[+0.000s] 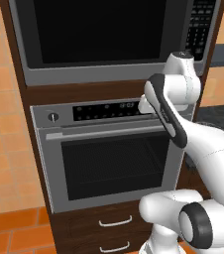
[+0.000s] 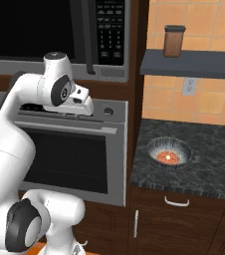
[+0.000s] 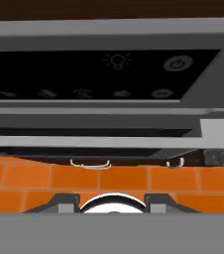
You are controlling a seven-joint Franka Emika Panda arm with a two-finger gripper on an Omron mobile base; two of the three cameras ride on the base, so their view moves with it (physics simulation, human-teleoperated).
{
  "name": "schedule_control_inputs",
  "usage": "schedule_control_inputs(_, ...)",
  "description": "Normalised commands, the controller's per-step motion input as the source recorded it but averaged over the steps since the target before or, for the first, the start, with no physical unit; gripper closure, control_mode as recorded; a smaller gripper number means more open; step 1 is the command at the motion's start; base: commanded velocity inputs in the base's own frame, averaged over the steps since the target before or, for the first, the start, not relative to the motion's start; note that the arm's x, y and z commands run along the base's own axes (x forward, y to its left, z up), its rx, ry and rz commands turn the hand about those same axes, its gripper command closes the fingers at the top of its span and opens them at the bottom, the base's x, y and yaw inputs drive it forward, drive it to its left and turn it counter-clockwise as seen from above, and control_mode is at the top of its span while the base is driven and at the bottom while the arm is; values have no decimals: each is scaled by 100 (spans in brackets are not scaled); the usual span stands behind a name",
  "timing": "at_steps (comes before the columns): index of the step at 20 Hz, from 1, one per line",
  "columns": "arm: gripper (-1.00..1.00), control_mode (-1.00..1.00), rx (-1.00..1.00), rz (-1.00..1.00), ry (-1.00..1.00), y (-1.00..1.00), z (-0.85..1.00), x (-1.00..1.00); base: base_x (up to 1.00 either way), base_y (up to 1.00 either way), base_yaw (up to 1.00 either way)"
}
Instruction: Open the microwave, place the bowl with waffle inside the microwave, then close the microwave door and turn it on.
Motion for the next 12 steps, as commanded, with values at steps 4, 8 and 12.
schedule_control_inputs(4, -100, -100, 0, 0, -6, -9, 0, -22, 0, 0, 0)
schedule_control_inputs(8, -100, -100, 0, 0, -22, -18, 17, -31, 0, 0, 0)
schedule_control_inputs(12, -100, -100, 0, 0, -35, -18, 44, -21, 0, 0, 0)
